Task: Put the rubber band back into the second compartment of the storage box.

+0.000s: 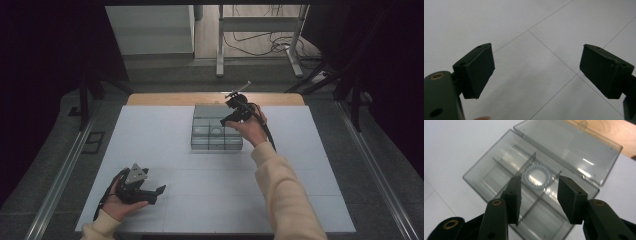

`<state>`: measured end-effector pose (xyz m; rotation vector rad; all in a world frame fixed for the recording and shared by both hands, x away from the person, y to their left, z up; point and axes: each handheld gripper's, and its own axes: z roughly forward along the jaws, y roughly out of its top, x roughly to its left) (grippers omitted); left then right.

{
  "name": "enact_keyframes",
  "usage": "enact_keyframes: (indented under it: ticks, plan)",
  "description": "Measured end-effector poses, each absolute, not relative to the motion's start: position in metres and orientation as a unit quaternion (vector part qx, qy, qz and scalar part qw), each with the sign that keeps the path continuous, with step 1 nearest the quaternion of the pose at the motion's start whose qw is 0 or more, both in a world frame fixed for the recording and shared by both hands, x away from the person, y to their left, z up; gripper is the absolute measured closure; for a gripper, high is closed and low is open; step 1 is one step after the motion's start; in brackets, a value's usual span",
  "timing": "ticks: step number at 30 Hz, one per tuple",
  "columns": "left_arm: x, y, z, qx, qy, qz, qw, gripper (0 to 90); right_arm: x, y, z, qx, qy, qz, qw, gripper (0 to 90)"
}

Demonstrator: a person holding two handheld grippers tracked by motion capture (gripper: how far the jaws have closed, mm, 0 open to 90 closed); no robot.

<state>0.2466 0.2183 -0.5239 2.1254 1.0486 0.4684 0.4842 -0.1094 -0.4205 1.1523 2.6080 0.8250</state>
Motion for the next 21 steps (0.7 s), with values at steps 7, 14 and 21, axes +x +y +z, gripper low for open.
enact_keyframes:
  ticks: [7, 14, 21]
  plan:
    - [0.248, 0.217, -0.524, 0.823, 0.404, 0.181, 0.355, 13.1, 0.447, -0.147, -0.429, 0.393, 0.87, 0.286, 0.084, 54.2]
    - [0.25, 0.22, -0.523, 0.82, 0.408, 0.184, 0.357, 13.2, 0.407, -0.188, -0.437, 0.395, 0.867, 0.291, 0.087, 54.3]
    - [0.25, 0.219, -0.523, 0.821, 0.407, 0.183, 0.356, 13.2, 0.376, -0.22, -0.446, 0.408, 0.857, 0.302, 0.083, 55.0]
